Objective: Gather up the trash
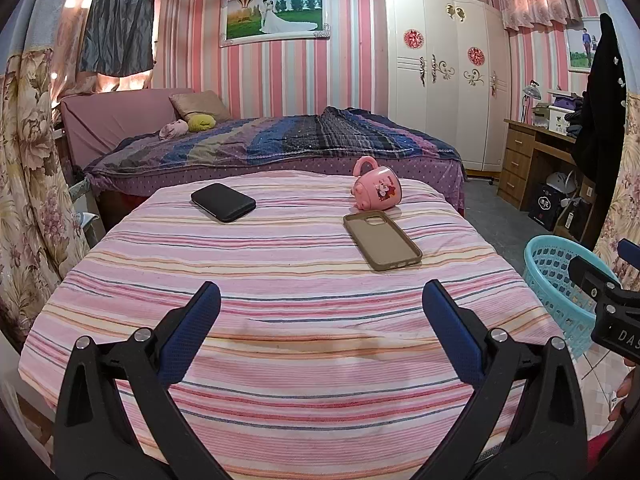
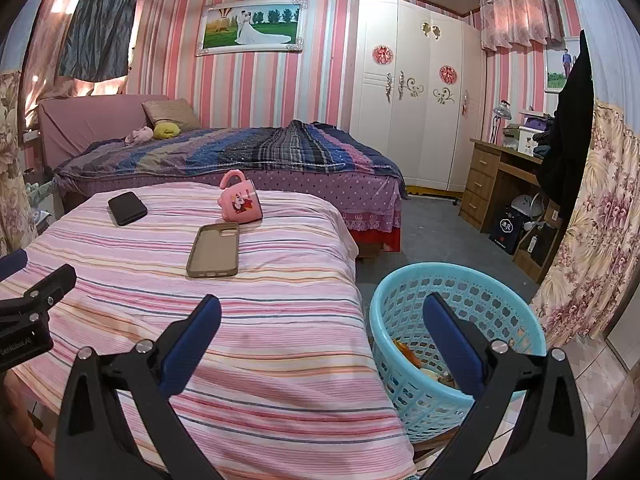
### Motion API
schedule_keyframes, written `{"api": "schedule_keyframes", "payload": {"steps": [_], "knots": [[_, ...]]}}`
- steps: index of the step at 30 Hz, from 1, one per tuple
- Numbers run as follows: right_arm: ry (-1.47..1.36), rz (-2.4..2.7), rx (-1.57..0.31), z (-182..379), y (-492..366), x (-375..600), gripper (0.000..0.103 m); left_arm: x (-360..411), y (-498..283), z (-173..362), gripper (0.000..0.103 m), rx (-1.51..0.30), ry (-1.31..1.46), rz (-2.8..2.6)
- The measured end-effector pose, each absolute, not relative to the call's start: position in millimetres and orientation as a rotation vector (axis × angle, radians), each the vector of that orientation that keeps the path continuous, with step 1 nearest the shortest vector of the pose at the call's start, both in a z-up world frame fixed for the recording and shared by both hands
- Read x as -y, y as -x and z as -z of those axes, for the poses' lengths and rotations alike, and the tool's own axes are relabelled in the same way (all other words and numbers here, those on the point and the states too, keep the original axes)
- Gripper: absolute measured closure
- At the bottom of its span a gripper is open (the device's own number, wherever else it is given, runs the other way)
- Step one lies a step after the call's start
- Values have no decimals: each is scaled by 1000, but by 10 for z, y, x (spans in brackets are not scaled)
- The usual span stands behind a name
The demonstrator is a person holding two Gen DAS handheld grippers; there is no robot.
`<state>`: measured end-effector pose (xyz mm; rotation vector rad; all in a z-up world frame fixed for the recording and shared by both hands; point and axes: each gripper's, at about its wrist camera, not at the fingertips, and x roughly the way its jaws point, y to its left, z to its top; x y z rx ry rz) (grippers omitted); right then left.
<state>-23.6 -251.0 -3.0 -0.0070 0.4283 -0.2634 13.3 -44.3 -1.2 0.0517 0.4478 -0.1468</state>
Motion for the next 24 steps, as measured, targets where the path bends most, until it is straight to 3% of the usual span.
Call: {"api": "schedule_keyframes", "payload": {"steps": [24], "knots": [[20, 270, -432, 19, 235, 2518, 4, 422, -145, 0, 5, -443, -45, 143]]}}
